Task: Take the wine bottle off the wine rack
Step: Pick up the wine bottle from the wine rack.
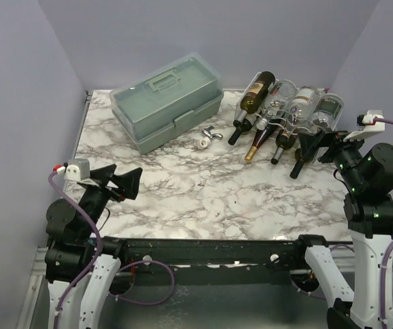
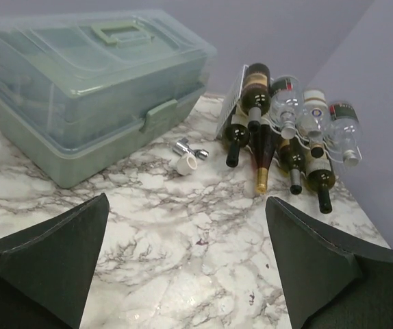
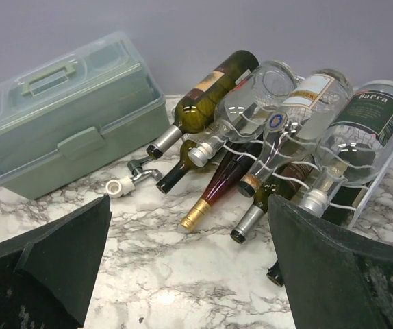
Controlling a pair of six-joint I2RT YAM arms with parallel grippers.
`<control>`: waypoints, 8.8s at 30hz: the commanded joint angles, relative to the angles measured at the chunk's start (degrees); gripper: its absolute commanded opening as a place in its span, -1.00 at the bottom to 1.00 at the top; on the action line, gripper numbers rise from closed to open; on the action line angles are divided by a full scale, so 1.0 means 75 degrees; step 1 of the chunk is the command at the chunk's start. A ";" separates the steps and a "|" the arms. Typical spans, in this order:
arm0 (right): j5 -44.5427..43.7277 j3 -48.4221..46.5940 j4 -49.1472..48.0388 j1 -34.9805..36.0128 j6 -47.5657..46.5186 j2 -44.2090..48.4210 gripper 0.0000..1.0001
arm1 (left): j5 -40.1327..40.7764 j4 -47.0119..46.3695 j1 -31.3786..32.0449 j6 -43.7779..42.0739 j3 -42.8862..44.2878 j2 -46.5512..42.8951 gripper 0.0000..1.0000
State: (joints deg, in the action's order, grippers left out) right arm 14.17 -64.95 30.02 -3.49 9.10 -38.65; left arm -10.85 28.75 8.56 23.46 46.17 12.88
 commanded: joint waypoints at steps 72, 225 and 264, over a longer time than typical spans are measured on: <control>0.5100 0.1570 -0.0555 -0.2598 0.0067 -0.0377 1.00 | -0.1484 -0.1734 -0.0047 -0.0854 -0.1767 0.0969 0.97; -0.0473 0.1204 -0.3690 -0.1790 0.3172 -0.5893 -0.85 | -0.1482 -0.1829 -0.0267 -0.0914 -0.1837 0.0638 0.97; -0.0547 0.1066 -0.3252 -0.2067 0.2973 -0.3870 -1.00 | -0.1494 -0.1851 -0.0275 -0.0923 -0.1848 0.0589 0.97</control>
State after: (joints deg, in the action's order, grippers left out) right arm 9.30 -53.45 14.92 -18.74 33.58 -71.75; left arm -21.21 15.90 6.81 16.88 32.95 17.67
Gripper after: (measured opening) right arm 0.386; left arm 0.986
